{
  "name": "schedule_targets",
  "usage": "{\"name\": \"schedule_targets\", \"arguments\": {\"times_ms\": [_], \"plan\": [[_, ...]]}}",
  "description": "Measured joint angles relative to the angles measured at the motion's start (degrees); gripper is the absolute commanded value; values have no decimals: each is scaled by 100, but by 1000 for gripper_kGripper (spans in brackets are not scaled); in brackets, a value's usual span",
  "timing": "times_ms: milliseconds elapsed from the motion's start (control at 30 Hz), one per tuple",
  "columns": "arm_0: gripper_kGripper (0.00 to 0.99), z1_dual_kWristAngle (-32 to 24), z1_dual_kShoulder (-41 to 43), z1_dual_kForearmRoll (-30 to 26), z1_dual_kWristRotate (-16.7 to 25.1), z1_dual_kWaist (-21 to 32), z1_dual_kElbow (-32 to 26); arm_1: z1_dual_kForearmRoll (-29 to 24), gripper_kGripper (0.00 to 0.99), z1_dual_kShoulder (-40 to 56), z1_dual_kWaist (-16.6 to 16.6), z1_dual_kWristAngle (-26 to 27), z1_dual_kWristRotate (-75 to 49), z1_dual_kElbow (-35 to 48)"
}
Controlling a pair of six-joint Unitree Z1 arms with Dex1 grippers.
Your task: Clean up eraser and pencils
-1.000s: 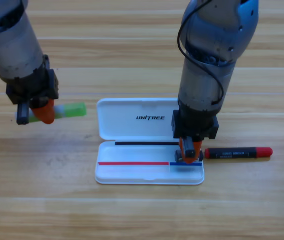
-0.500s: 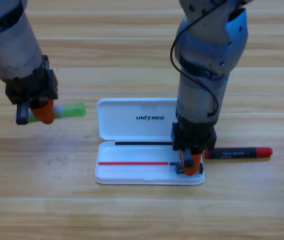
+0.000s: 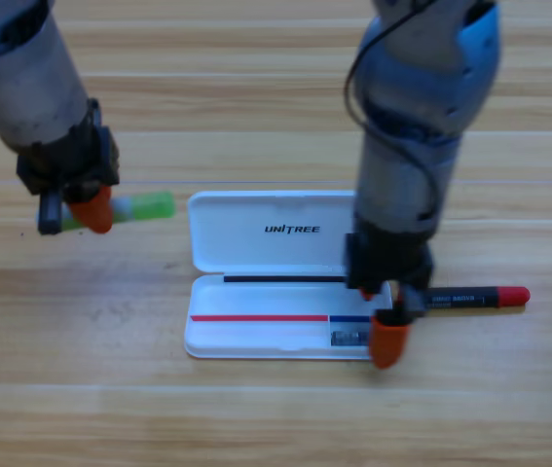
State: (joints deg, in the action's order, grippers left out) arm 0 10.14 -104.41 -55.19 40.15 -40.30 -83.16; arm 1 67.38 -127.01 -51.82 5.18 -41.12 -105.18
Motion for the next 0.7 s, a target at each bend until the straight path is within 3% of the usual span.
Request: {"name": "schedule_targets", "arguments": {"times_ms": [167,267,533,700], "plan": [[0,0,-46,-146,1,-316,-415,163,857,975,59,-51,0,707],[0,0,-215,-220,4,-599,-682,169,979,1317,189,-348,-55,1025],[0,0,-1028,-282,-110,-1362,-1161,-207,989,747,886,-758,-844,1245],[0,-2,-1438,-282,-212,-1616,-1307,-520,990,181,1105,-751,-1227,1101]]}}
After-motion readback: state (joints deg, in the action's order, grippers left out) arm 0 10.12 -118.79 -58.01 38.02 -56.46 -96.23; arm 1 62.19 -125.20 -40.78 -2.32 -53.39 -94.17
